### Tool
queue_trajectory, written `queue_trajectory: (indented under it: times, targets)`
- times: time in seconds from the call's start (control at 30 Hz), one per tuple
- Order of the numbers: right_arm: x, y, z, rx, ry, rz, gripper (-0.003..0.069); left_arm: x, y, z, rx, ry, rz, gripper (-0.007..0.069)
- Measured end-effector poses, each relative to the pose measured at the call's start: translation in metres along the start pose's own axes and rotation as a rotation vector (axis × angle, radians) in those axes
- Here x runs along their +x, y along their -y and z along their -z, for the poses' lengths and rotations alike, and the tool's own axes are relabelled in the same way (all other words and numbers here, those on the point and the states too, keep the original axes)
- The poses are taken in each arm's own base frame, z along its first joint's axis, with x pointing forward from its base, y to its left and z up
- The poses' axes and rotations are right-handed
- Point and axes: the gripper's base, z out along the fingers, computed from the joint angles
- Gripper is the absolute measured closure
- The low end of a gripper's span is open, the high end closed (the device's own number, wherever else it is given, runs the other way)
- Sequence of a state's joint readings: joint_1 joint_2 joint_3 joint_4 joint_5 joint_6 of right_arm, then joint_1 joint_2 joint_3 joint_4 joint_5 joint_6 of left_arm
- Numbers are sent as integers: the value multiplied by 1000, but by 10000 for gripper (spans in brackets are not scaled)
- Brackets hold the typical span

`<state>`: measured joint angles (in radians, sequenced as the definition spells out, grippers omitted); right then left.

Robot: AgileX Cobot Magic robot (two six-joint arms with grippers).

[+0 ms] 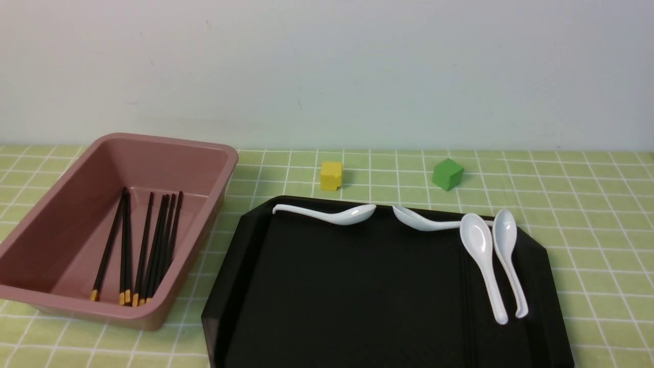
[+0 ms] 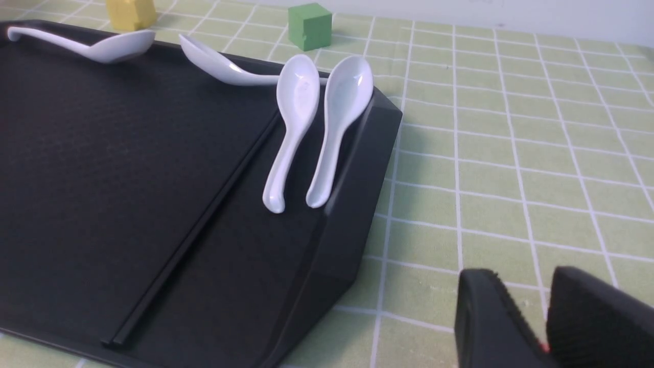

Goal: On green tablecloth take chopsticks from black tray and put them in box.
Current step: 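Move the gripper over the chopsticks on the black tray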

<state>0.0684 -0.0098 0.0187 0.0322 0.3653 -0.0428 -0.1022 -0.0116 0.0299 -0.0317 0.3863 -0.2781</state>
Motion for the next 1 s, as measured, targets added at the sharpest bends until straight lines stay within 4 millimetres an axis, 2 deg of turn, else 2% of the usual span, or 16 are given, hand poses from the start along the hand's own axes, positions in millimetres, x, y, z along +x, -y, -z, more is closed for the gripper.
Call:
queue_trajectory:
  times: [0.33,0.47,0.6,0.63,0.67,0.8,1.0]
  targets:
    - [0,0,0,-4,0,-10,433,0,0,0,0,0,0,386]
    - [-1,-3,0,-38,14,-102,431,0,0,0,0,0,0,386]
    - [-8,-12,1,-150,67,-496,426,0,0,0,0,0,0,386]
    - [-8,-12,1,-156,67,-514,426,0,0,0,0,0,0,386]
    - [-10,-14,1,-187,77,-626,424,0,0,0,0,0,0,386]
    - [-15,-17,2,-252,88,-848,421,0,0,0,0,0,0,386]
    - [-20,-16,3,-276,128,-995,424,0,0,0,0,0,0,386]
